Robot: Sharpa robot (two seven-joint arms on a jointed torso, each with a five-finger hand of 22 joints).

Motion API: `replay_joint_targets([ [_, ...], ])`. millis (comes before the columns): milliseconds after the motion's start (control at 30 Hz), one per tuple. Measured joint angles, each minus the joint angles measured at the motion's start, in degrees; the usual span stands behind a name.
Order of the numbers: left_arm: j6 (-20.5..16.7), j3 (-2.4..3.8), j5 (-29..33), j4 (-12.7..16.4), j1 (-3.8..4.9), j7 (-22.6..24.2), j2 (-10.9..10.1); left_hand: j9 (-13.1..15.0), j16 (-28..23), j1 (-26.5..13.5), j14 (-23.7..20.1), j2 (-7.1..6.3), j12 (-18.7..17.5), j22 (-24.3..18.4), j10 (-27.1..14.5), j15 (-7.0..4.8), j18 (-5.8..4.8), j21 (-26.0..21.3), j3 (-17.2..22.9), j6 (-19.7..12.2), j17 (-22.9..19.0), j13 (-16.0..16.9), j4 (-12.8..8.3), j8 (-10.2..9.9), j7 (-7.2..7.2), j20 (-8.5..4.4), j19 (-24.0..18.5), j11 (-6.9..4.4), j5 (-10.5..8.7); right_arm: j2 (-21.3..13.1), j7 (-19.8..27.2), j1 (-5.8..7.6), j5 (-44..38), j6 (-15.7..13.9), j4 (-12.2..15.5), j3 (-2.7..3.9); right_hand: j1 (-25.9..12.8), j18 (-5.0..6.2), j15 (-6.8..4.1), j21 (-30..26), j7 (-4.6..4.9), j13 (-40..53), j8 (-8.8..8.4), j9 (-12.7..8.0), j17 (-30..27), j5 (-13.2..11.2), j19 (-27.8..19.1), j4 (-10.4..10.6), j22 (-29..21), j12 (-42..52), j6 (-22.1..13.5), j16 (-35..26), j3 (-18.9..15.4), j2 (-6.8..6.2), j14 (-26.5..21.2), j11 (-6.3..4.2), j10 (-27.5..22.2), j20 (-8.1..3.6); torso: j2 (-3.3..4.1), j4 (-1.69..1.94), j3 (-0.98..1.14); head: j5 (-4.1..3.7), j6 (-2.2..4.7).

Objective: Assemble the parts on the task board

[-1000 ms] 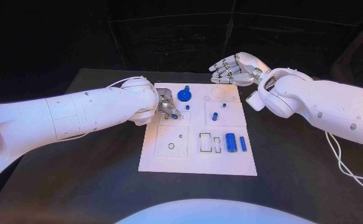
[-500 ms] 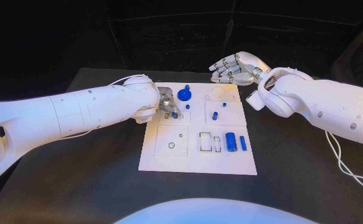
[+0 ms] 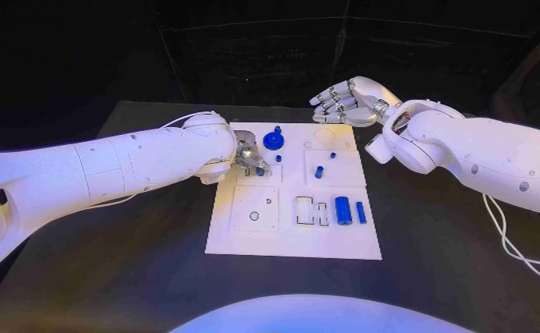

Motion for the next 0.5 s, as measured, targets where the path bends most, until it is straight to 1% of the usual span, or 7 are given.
replay_joint_targets([
  [100, 0.00, -0.01, 0.00, -0.11, -0.01, -0.05, 0.04, -0.06, 0.00, -1.12, 0.00, 0.27, 0.06, 0.08, 0.00, 0.00, 0.00, 0.00, -1.60, 0.00, 0.00, 0.11, 1.29, 0.00, 0.00, 0.00, 0.00, 0.00, 0.00, 0.02, 0.01, 0.00, 0.00, 0.02, -0.03, 0.00, -0.25, 0.00, 0.00, -0.27, 0.20, -0.08, 0.21, 0.00, -0.13, 0.00, 0.00, 0.00, -0.12, 0.00, -0.19, 0.00, 0.00, 0.25, 0.00, 0.22, -0.21, 0.00, 0.00, 0.00, 0.00, 0.00, 0.00],
  [267, -0.06, -0.01, 0.02, -0.21, -0.02, -0.11, 0.09, -0.06, 0.00, -1.93, 0.03, 0.05, 0.41, 0.32, -0.01, -0.03, 0.00, 0.00, -4.23, 0.20, 0.00, 0.30, 2.49, 0.01, -0.20, -0.19, 0.19, 0.01, 0.00, 0.06, 0.04, 0.00, 0.00, 0.04, -0.07, 0.00, -0.37, 0.01, 0.00, -0.27, 0.19, -0.08, 0.21, 0.00, -0.20, 0.00, 0.00, 0.00, -0.17, 0.00, -0.19, 0.00, 0.00, 0.37, 0.00, 0.22, -0.21, 0.00, -0.01, 0.01, 0.00, 0.05, 0.00],
  [333, -0.12, -0.02, 0.02, -0.27, -0.02, -0.14, 0.10, -0.06, 0.00, -2.56, 0.21, -0.10, 0.41, 0.32, -0.01, -0.21, 0.00, 0.00, -5.34, 0.20, 0.00, 0.31, 2.94, 0.01, -0.20, -0.19, 0.19, 0.01, 0.00, 0.08, 0.05, 0.00, 0.00, 0.05, -0.10, 0.00, -0.37, 0.00, 0.00, -0.27, 0.00, -0.14, 0.21, 0.00, -0.29, 0.00, 0.00, 0.00, -0.25, 0.00, -0.39, -0.21, 0.00, 0.37, 0.00, 0.22, -0.21, 0.00, -0.01, 0.01, 0.00, 0.05, 0.01],
  [433, -0.27, -0.02, 0.02, -0.29, -0.03, -0.16, 0.11, -0.06, 0.00, -2.56, 0.21, -0.10, 0.41, 0.38, -0.01, -0.21, 0.00, 0.00, -6.69, 0.20, 0.00, 0.37, 3.52, 0.01, -0.20, -0.19, 0.19, 0.01, 0.00, 0.10, 0.08, 0.00, 0.00, 0.07, -0.13, 0.00, -0.44, 0.00, 0.00, -0.61, 0.00, -0.14, 0.21, 0.00, -0.40, 0.00, 0.00, -0.05, -0.34, 0.26, -0.39, -0.21, -0.28, 0.44, 0.00, 0.22, -0.21, 0.00, -0.01, 0.01, 0.00, 0.05, 0.01],
  [500, -0.42, -0.02, 0.02, -0.25, -0.04, -0.16, 0.06, -0.08, 0.00, -2.96, 0.21, -0.51, 0.41, 0.45, -0.01, -0.21, 0.00, 0.00, -8.08, 0.20, 0.00, 0.37, 3.95, 0.00, -0.20, -0.19, 0.19, 0.01, -0.01, 0.11, 0.10, 0.00, 0.00, 0.08, -0.16, 0.00, -0.69, 0.01, 0.03, -0.61, 0.00, -0.14, 0.21, 0.00, -0.46, -0.26, 0.00, 0.02, -0.40, 0.26, -0.39, -0.21, -0.35, 0.69, -0.04, 0.42, -0.41, 0.00, -0.01, 0.01, 0.00, 0.07, 0.02],
])
